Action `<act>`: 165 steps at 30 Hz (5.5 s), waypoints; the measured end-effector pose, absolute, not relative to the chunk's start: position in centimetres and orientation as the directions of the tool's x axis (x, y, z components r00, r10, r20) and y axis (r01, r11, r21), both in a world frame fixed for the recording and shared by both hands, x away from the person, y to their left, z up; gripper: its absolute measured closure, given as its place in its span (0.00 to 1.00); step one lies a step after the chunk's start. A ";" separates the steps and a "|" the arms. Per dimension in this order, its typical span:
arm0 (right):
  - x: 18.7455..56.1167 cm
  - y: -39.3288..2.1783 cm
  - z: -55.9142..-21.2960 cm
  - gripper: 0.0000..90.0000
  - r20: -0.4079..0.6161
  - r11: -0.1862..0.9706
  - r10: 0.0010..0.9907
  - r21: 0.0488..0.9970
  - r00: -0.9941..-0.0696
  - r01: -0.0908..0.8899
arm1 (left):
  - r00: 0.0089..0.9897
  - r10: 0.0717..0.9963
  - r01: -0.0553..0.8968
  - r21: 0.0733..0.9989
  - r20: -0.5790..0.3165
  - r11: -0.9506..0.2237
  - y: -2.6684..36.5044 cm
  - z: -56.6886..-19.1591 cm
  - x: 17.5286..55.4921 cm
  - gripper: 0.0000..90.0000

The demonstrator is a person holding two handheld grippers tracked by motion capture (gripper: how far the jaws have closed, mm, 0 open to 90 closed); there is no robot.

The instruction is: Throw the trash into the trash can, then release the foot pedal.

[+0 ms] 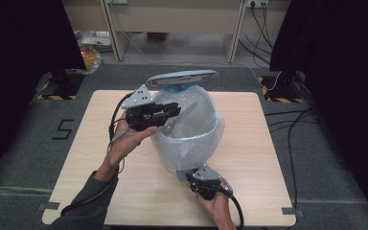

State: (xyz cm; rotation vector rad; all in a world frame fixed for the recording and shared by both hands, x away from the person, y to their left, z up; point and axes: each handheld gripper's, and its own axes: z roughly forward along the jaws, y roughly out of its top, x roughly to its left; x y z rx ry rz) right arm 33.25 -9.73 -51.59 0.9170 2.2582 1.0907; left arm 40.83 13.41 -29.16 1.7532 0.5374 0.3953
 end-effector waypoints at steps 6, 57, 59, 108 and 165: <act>33.3 -9.7 -51.6 0.72 -0.117 0.460 0.735 0.809 -0.668 0.365 | 0.841 0.541 0.143 0.971 -0.017 -0.191 13.8 -29.0 40.4 0.78; 33.3 -9.7 -51.6 0.72 -0.115 0.457 0.736 0.811 -0.667 0.365 | 0.733 0.669 0.289 0.947 -0.124 -0.141 23.8 -34.2 39.0 0.30; 33.3 -9.7 -51.6 0.72 -0.116 0.458 0.736 0.811 -0.666 0.364 | 0.727 0.676 0.296 0.943 -0.120 -0.152 23.9 -34.6 38.9 0.28; 33.3 -9.7 -51.6 0.72 -0.116 0.458 0.737 0.811 -0.666 0.364 | 0.634 0.764 0.406 0.892 -0.119 -0.198 27.5 -47.7 37.4 0.26; 33.3 -9.8 -51.6 0.70 -0.121 0.461 0.736 0.810 -0.666 0.362 | 0.544 0.838 0.566 0.749 -0.026 -0.344 28.4 -52.5 37.5 0.16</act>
